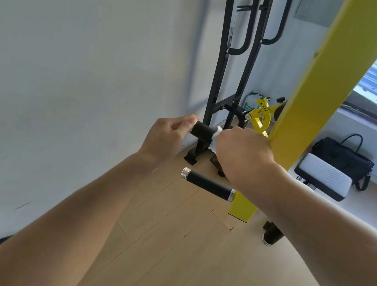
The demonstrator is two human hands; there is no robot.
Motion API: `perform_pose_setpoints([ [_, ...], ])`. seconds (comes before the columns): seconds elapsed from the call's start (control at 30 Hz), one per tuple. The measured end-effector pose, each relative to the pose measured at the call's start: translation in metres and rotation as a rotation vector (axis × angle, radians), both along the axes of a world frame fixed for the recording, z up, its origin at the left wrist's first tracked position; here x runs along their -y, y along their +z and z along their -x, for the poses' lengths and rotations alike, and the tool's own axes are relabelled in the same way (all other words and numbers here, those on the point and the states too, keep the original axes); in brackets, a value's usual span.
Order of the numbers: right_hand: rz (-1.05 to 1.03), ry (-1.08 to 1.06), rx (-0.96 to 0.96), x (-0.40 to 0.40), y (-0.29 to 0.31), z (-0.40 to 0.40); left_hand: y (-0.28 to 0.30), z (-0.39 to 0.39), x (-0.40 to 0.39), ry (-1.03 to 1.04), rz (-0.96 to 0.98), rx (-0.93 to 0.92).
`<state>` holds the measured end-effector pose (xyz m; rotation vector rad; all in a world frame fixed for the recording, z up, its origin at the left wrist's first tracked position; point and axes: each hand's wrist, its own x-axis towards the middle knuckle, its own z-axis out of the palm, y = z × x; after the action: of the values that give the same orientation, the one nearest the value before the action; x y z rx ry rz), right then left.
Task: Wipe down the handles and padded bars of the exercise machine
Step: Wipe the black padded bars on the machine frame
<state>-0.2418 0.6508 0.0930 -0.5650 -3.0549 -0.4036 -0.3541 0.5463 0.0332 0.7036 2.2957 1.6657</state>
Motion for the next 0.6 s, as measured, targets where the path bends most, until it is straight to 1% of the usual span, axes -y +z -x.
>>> perform_pose_setpoints([
  [0.07,0.068,0.031,-0.077,0.004,-0.001,0.008,-0.001,0.0,-0.002,-0.018,0.001,-0.017],
  [0.13,0.196,0.06,-0.171,0.009,-0.004,0.02,-0.002,0.002,-0.002,-0.027,0.014,-0.055],
  [0.17,0.237,0.069,-0.186,0.011,-0.005,0.024,-0.003,0.002,-0.002,-0.024,0.02,-0.069],
  [0.2,0.231,0.077,-0.176,0.012,-0.007,0.025,-0.003,0.003,-0.002,-0.019,0.018,-0.065],
  [0.23,0.182,0.087,-0.154,0.011,-0.008,0.024,-0.003,0.003,-0.002,-0.019,0.006,-0.053],
  [0.3,0.007,0.086,-0.081,0.007,-0.008,0.015,-0.004,0.003,-0.003,-0.023,-0.02,-0.03],
  [0.4,-0.262,0.029,0.122,-0.003,-0.006,-0.003,-0.003,0.002,-0.004,-0.001,-0.041,-0.017],
  [0.47,-0.374,0.028,0.227,-0.005,-0.005,-0.015,-0.003,0.001,-0.005,0.006,-0.062,0.014],
  [0.53,-0.403,0.034,0.228,-0.006,-0.006,-0.018,-0.002,0.0,-0.006,0.004,-0.06,0.04],
  [0.6,-0.331,0.043,0.131,-0.005,-0.006,-0.011,-0.001,0.001,-0.008,0.011,-0.042,0.033],
])
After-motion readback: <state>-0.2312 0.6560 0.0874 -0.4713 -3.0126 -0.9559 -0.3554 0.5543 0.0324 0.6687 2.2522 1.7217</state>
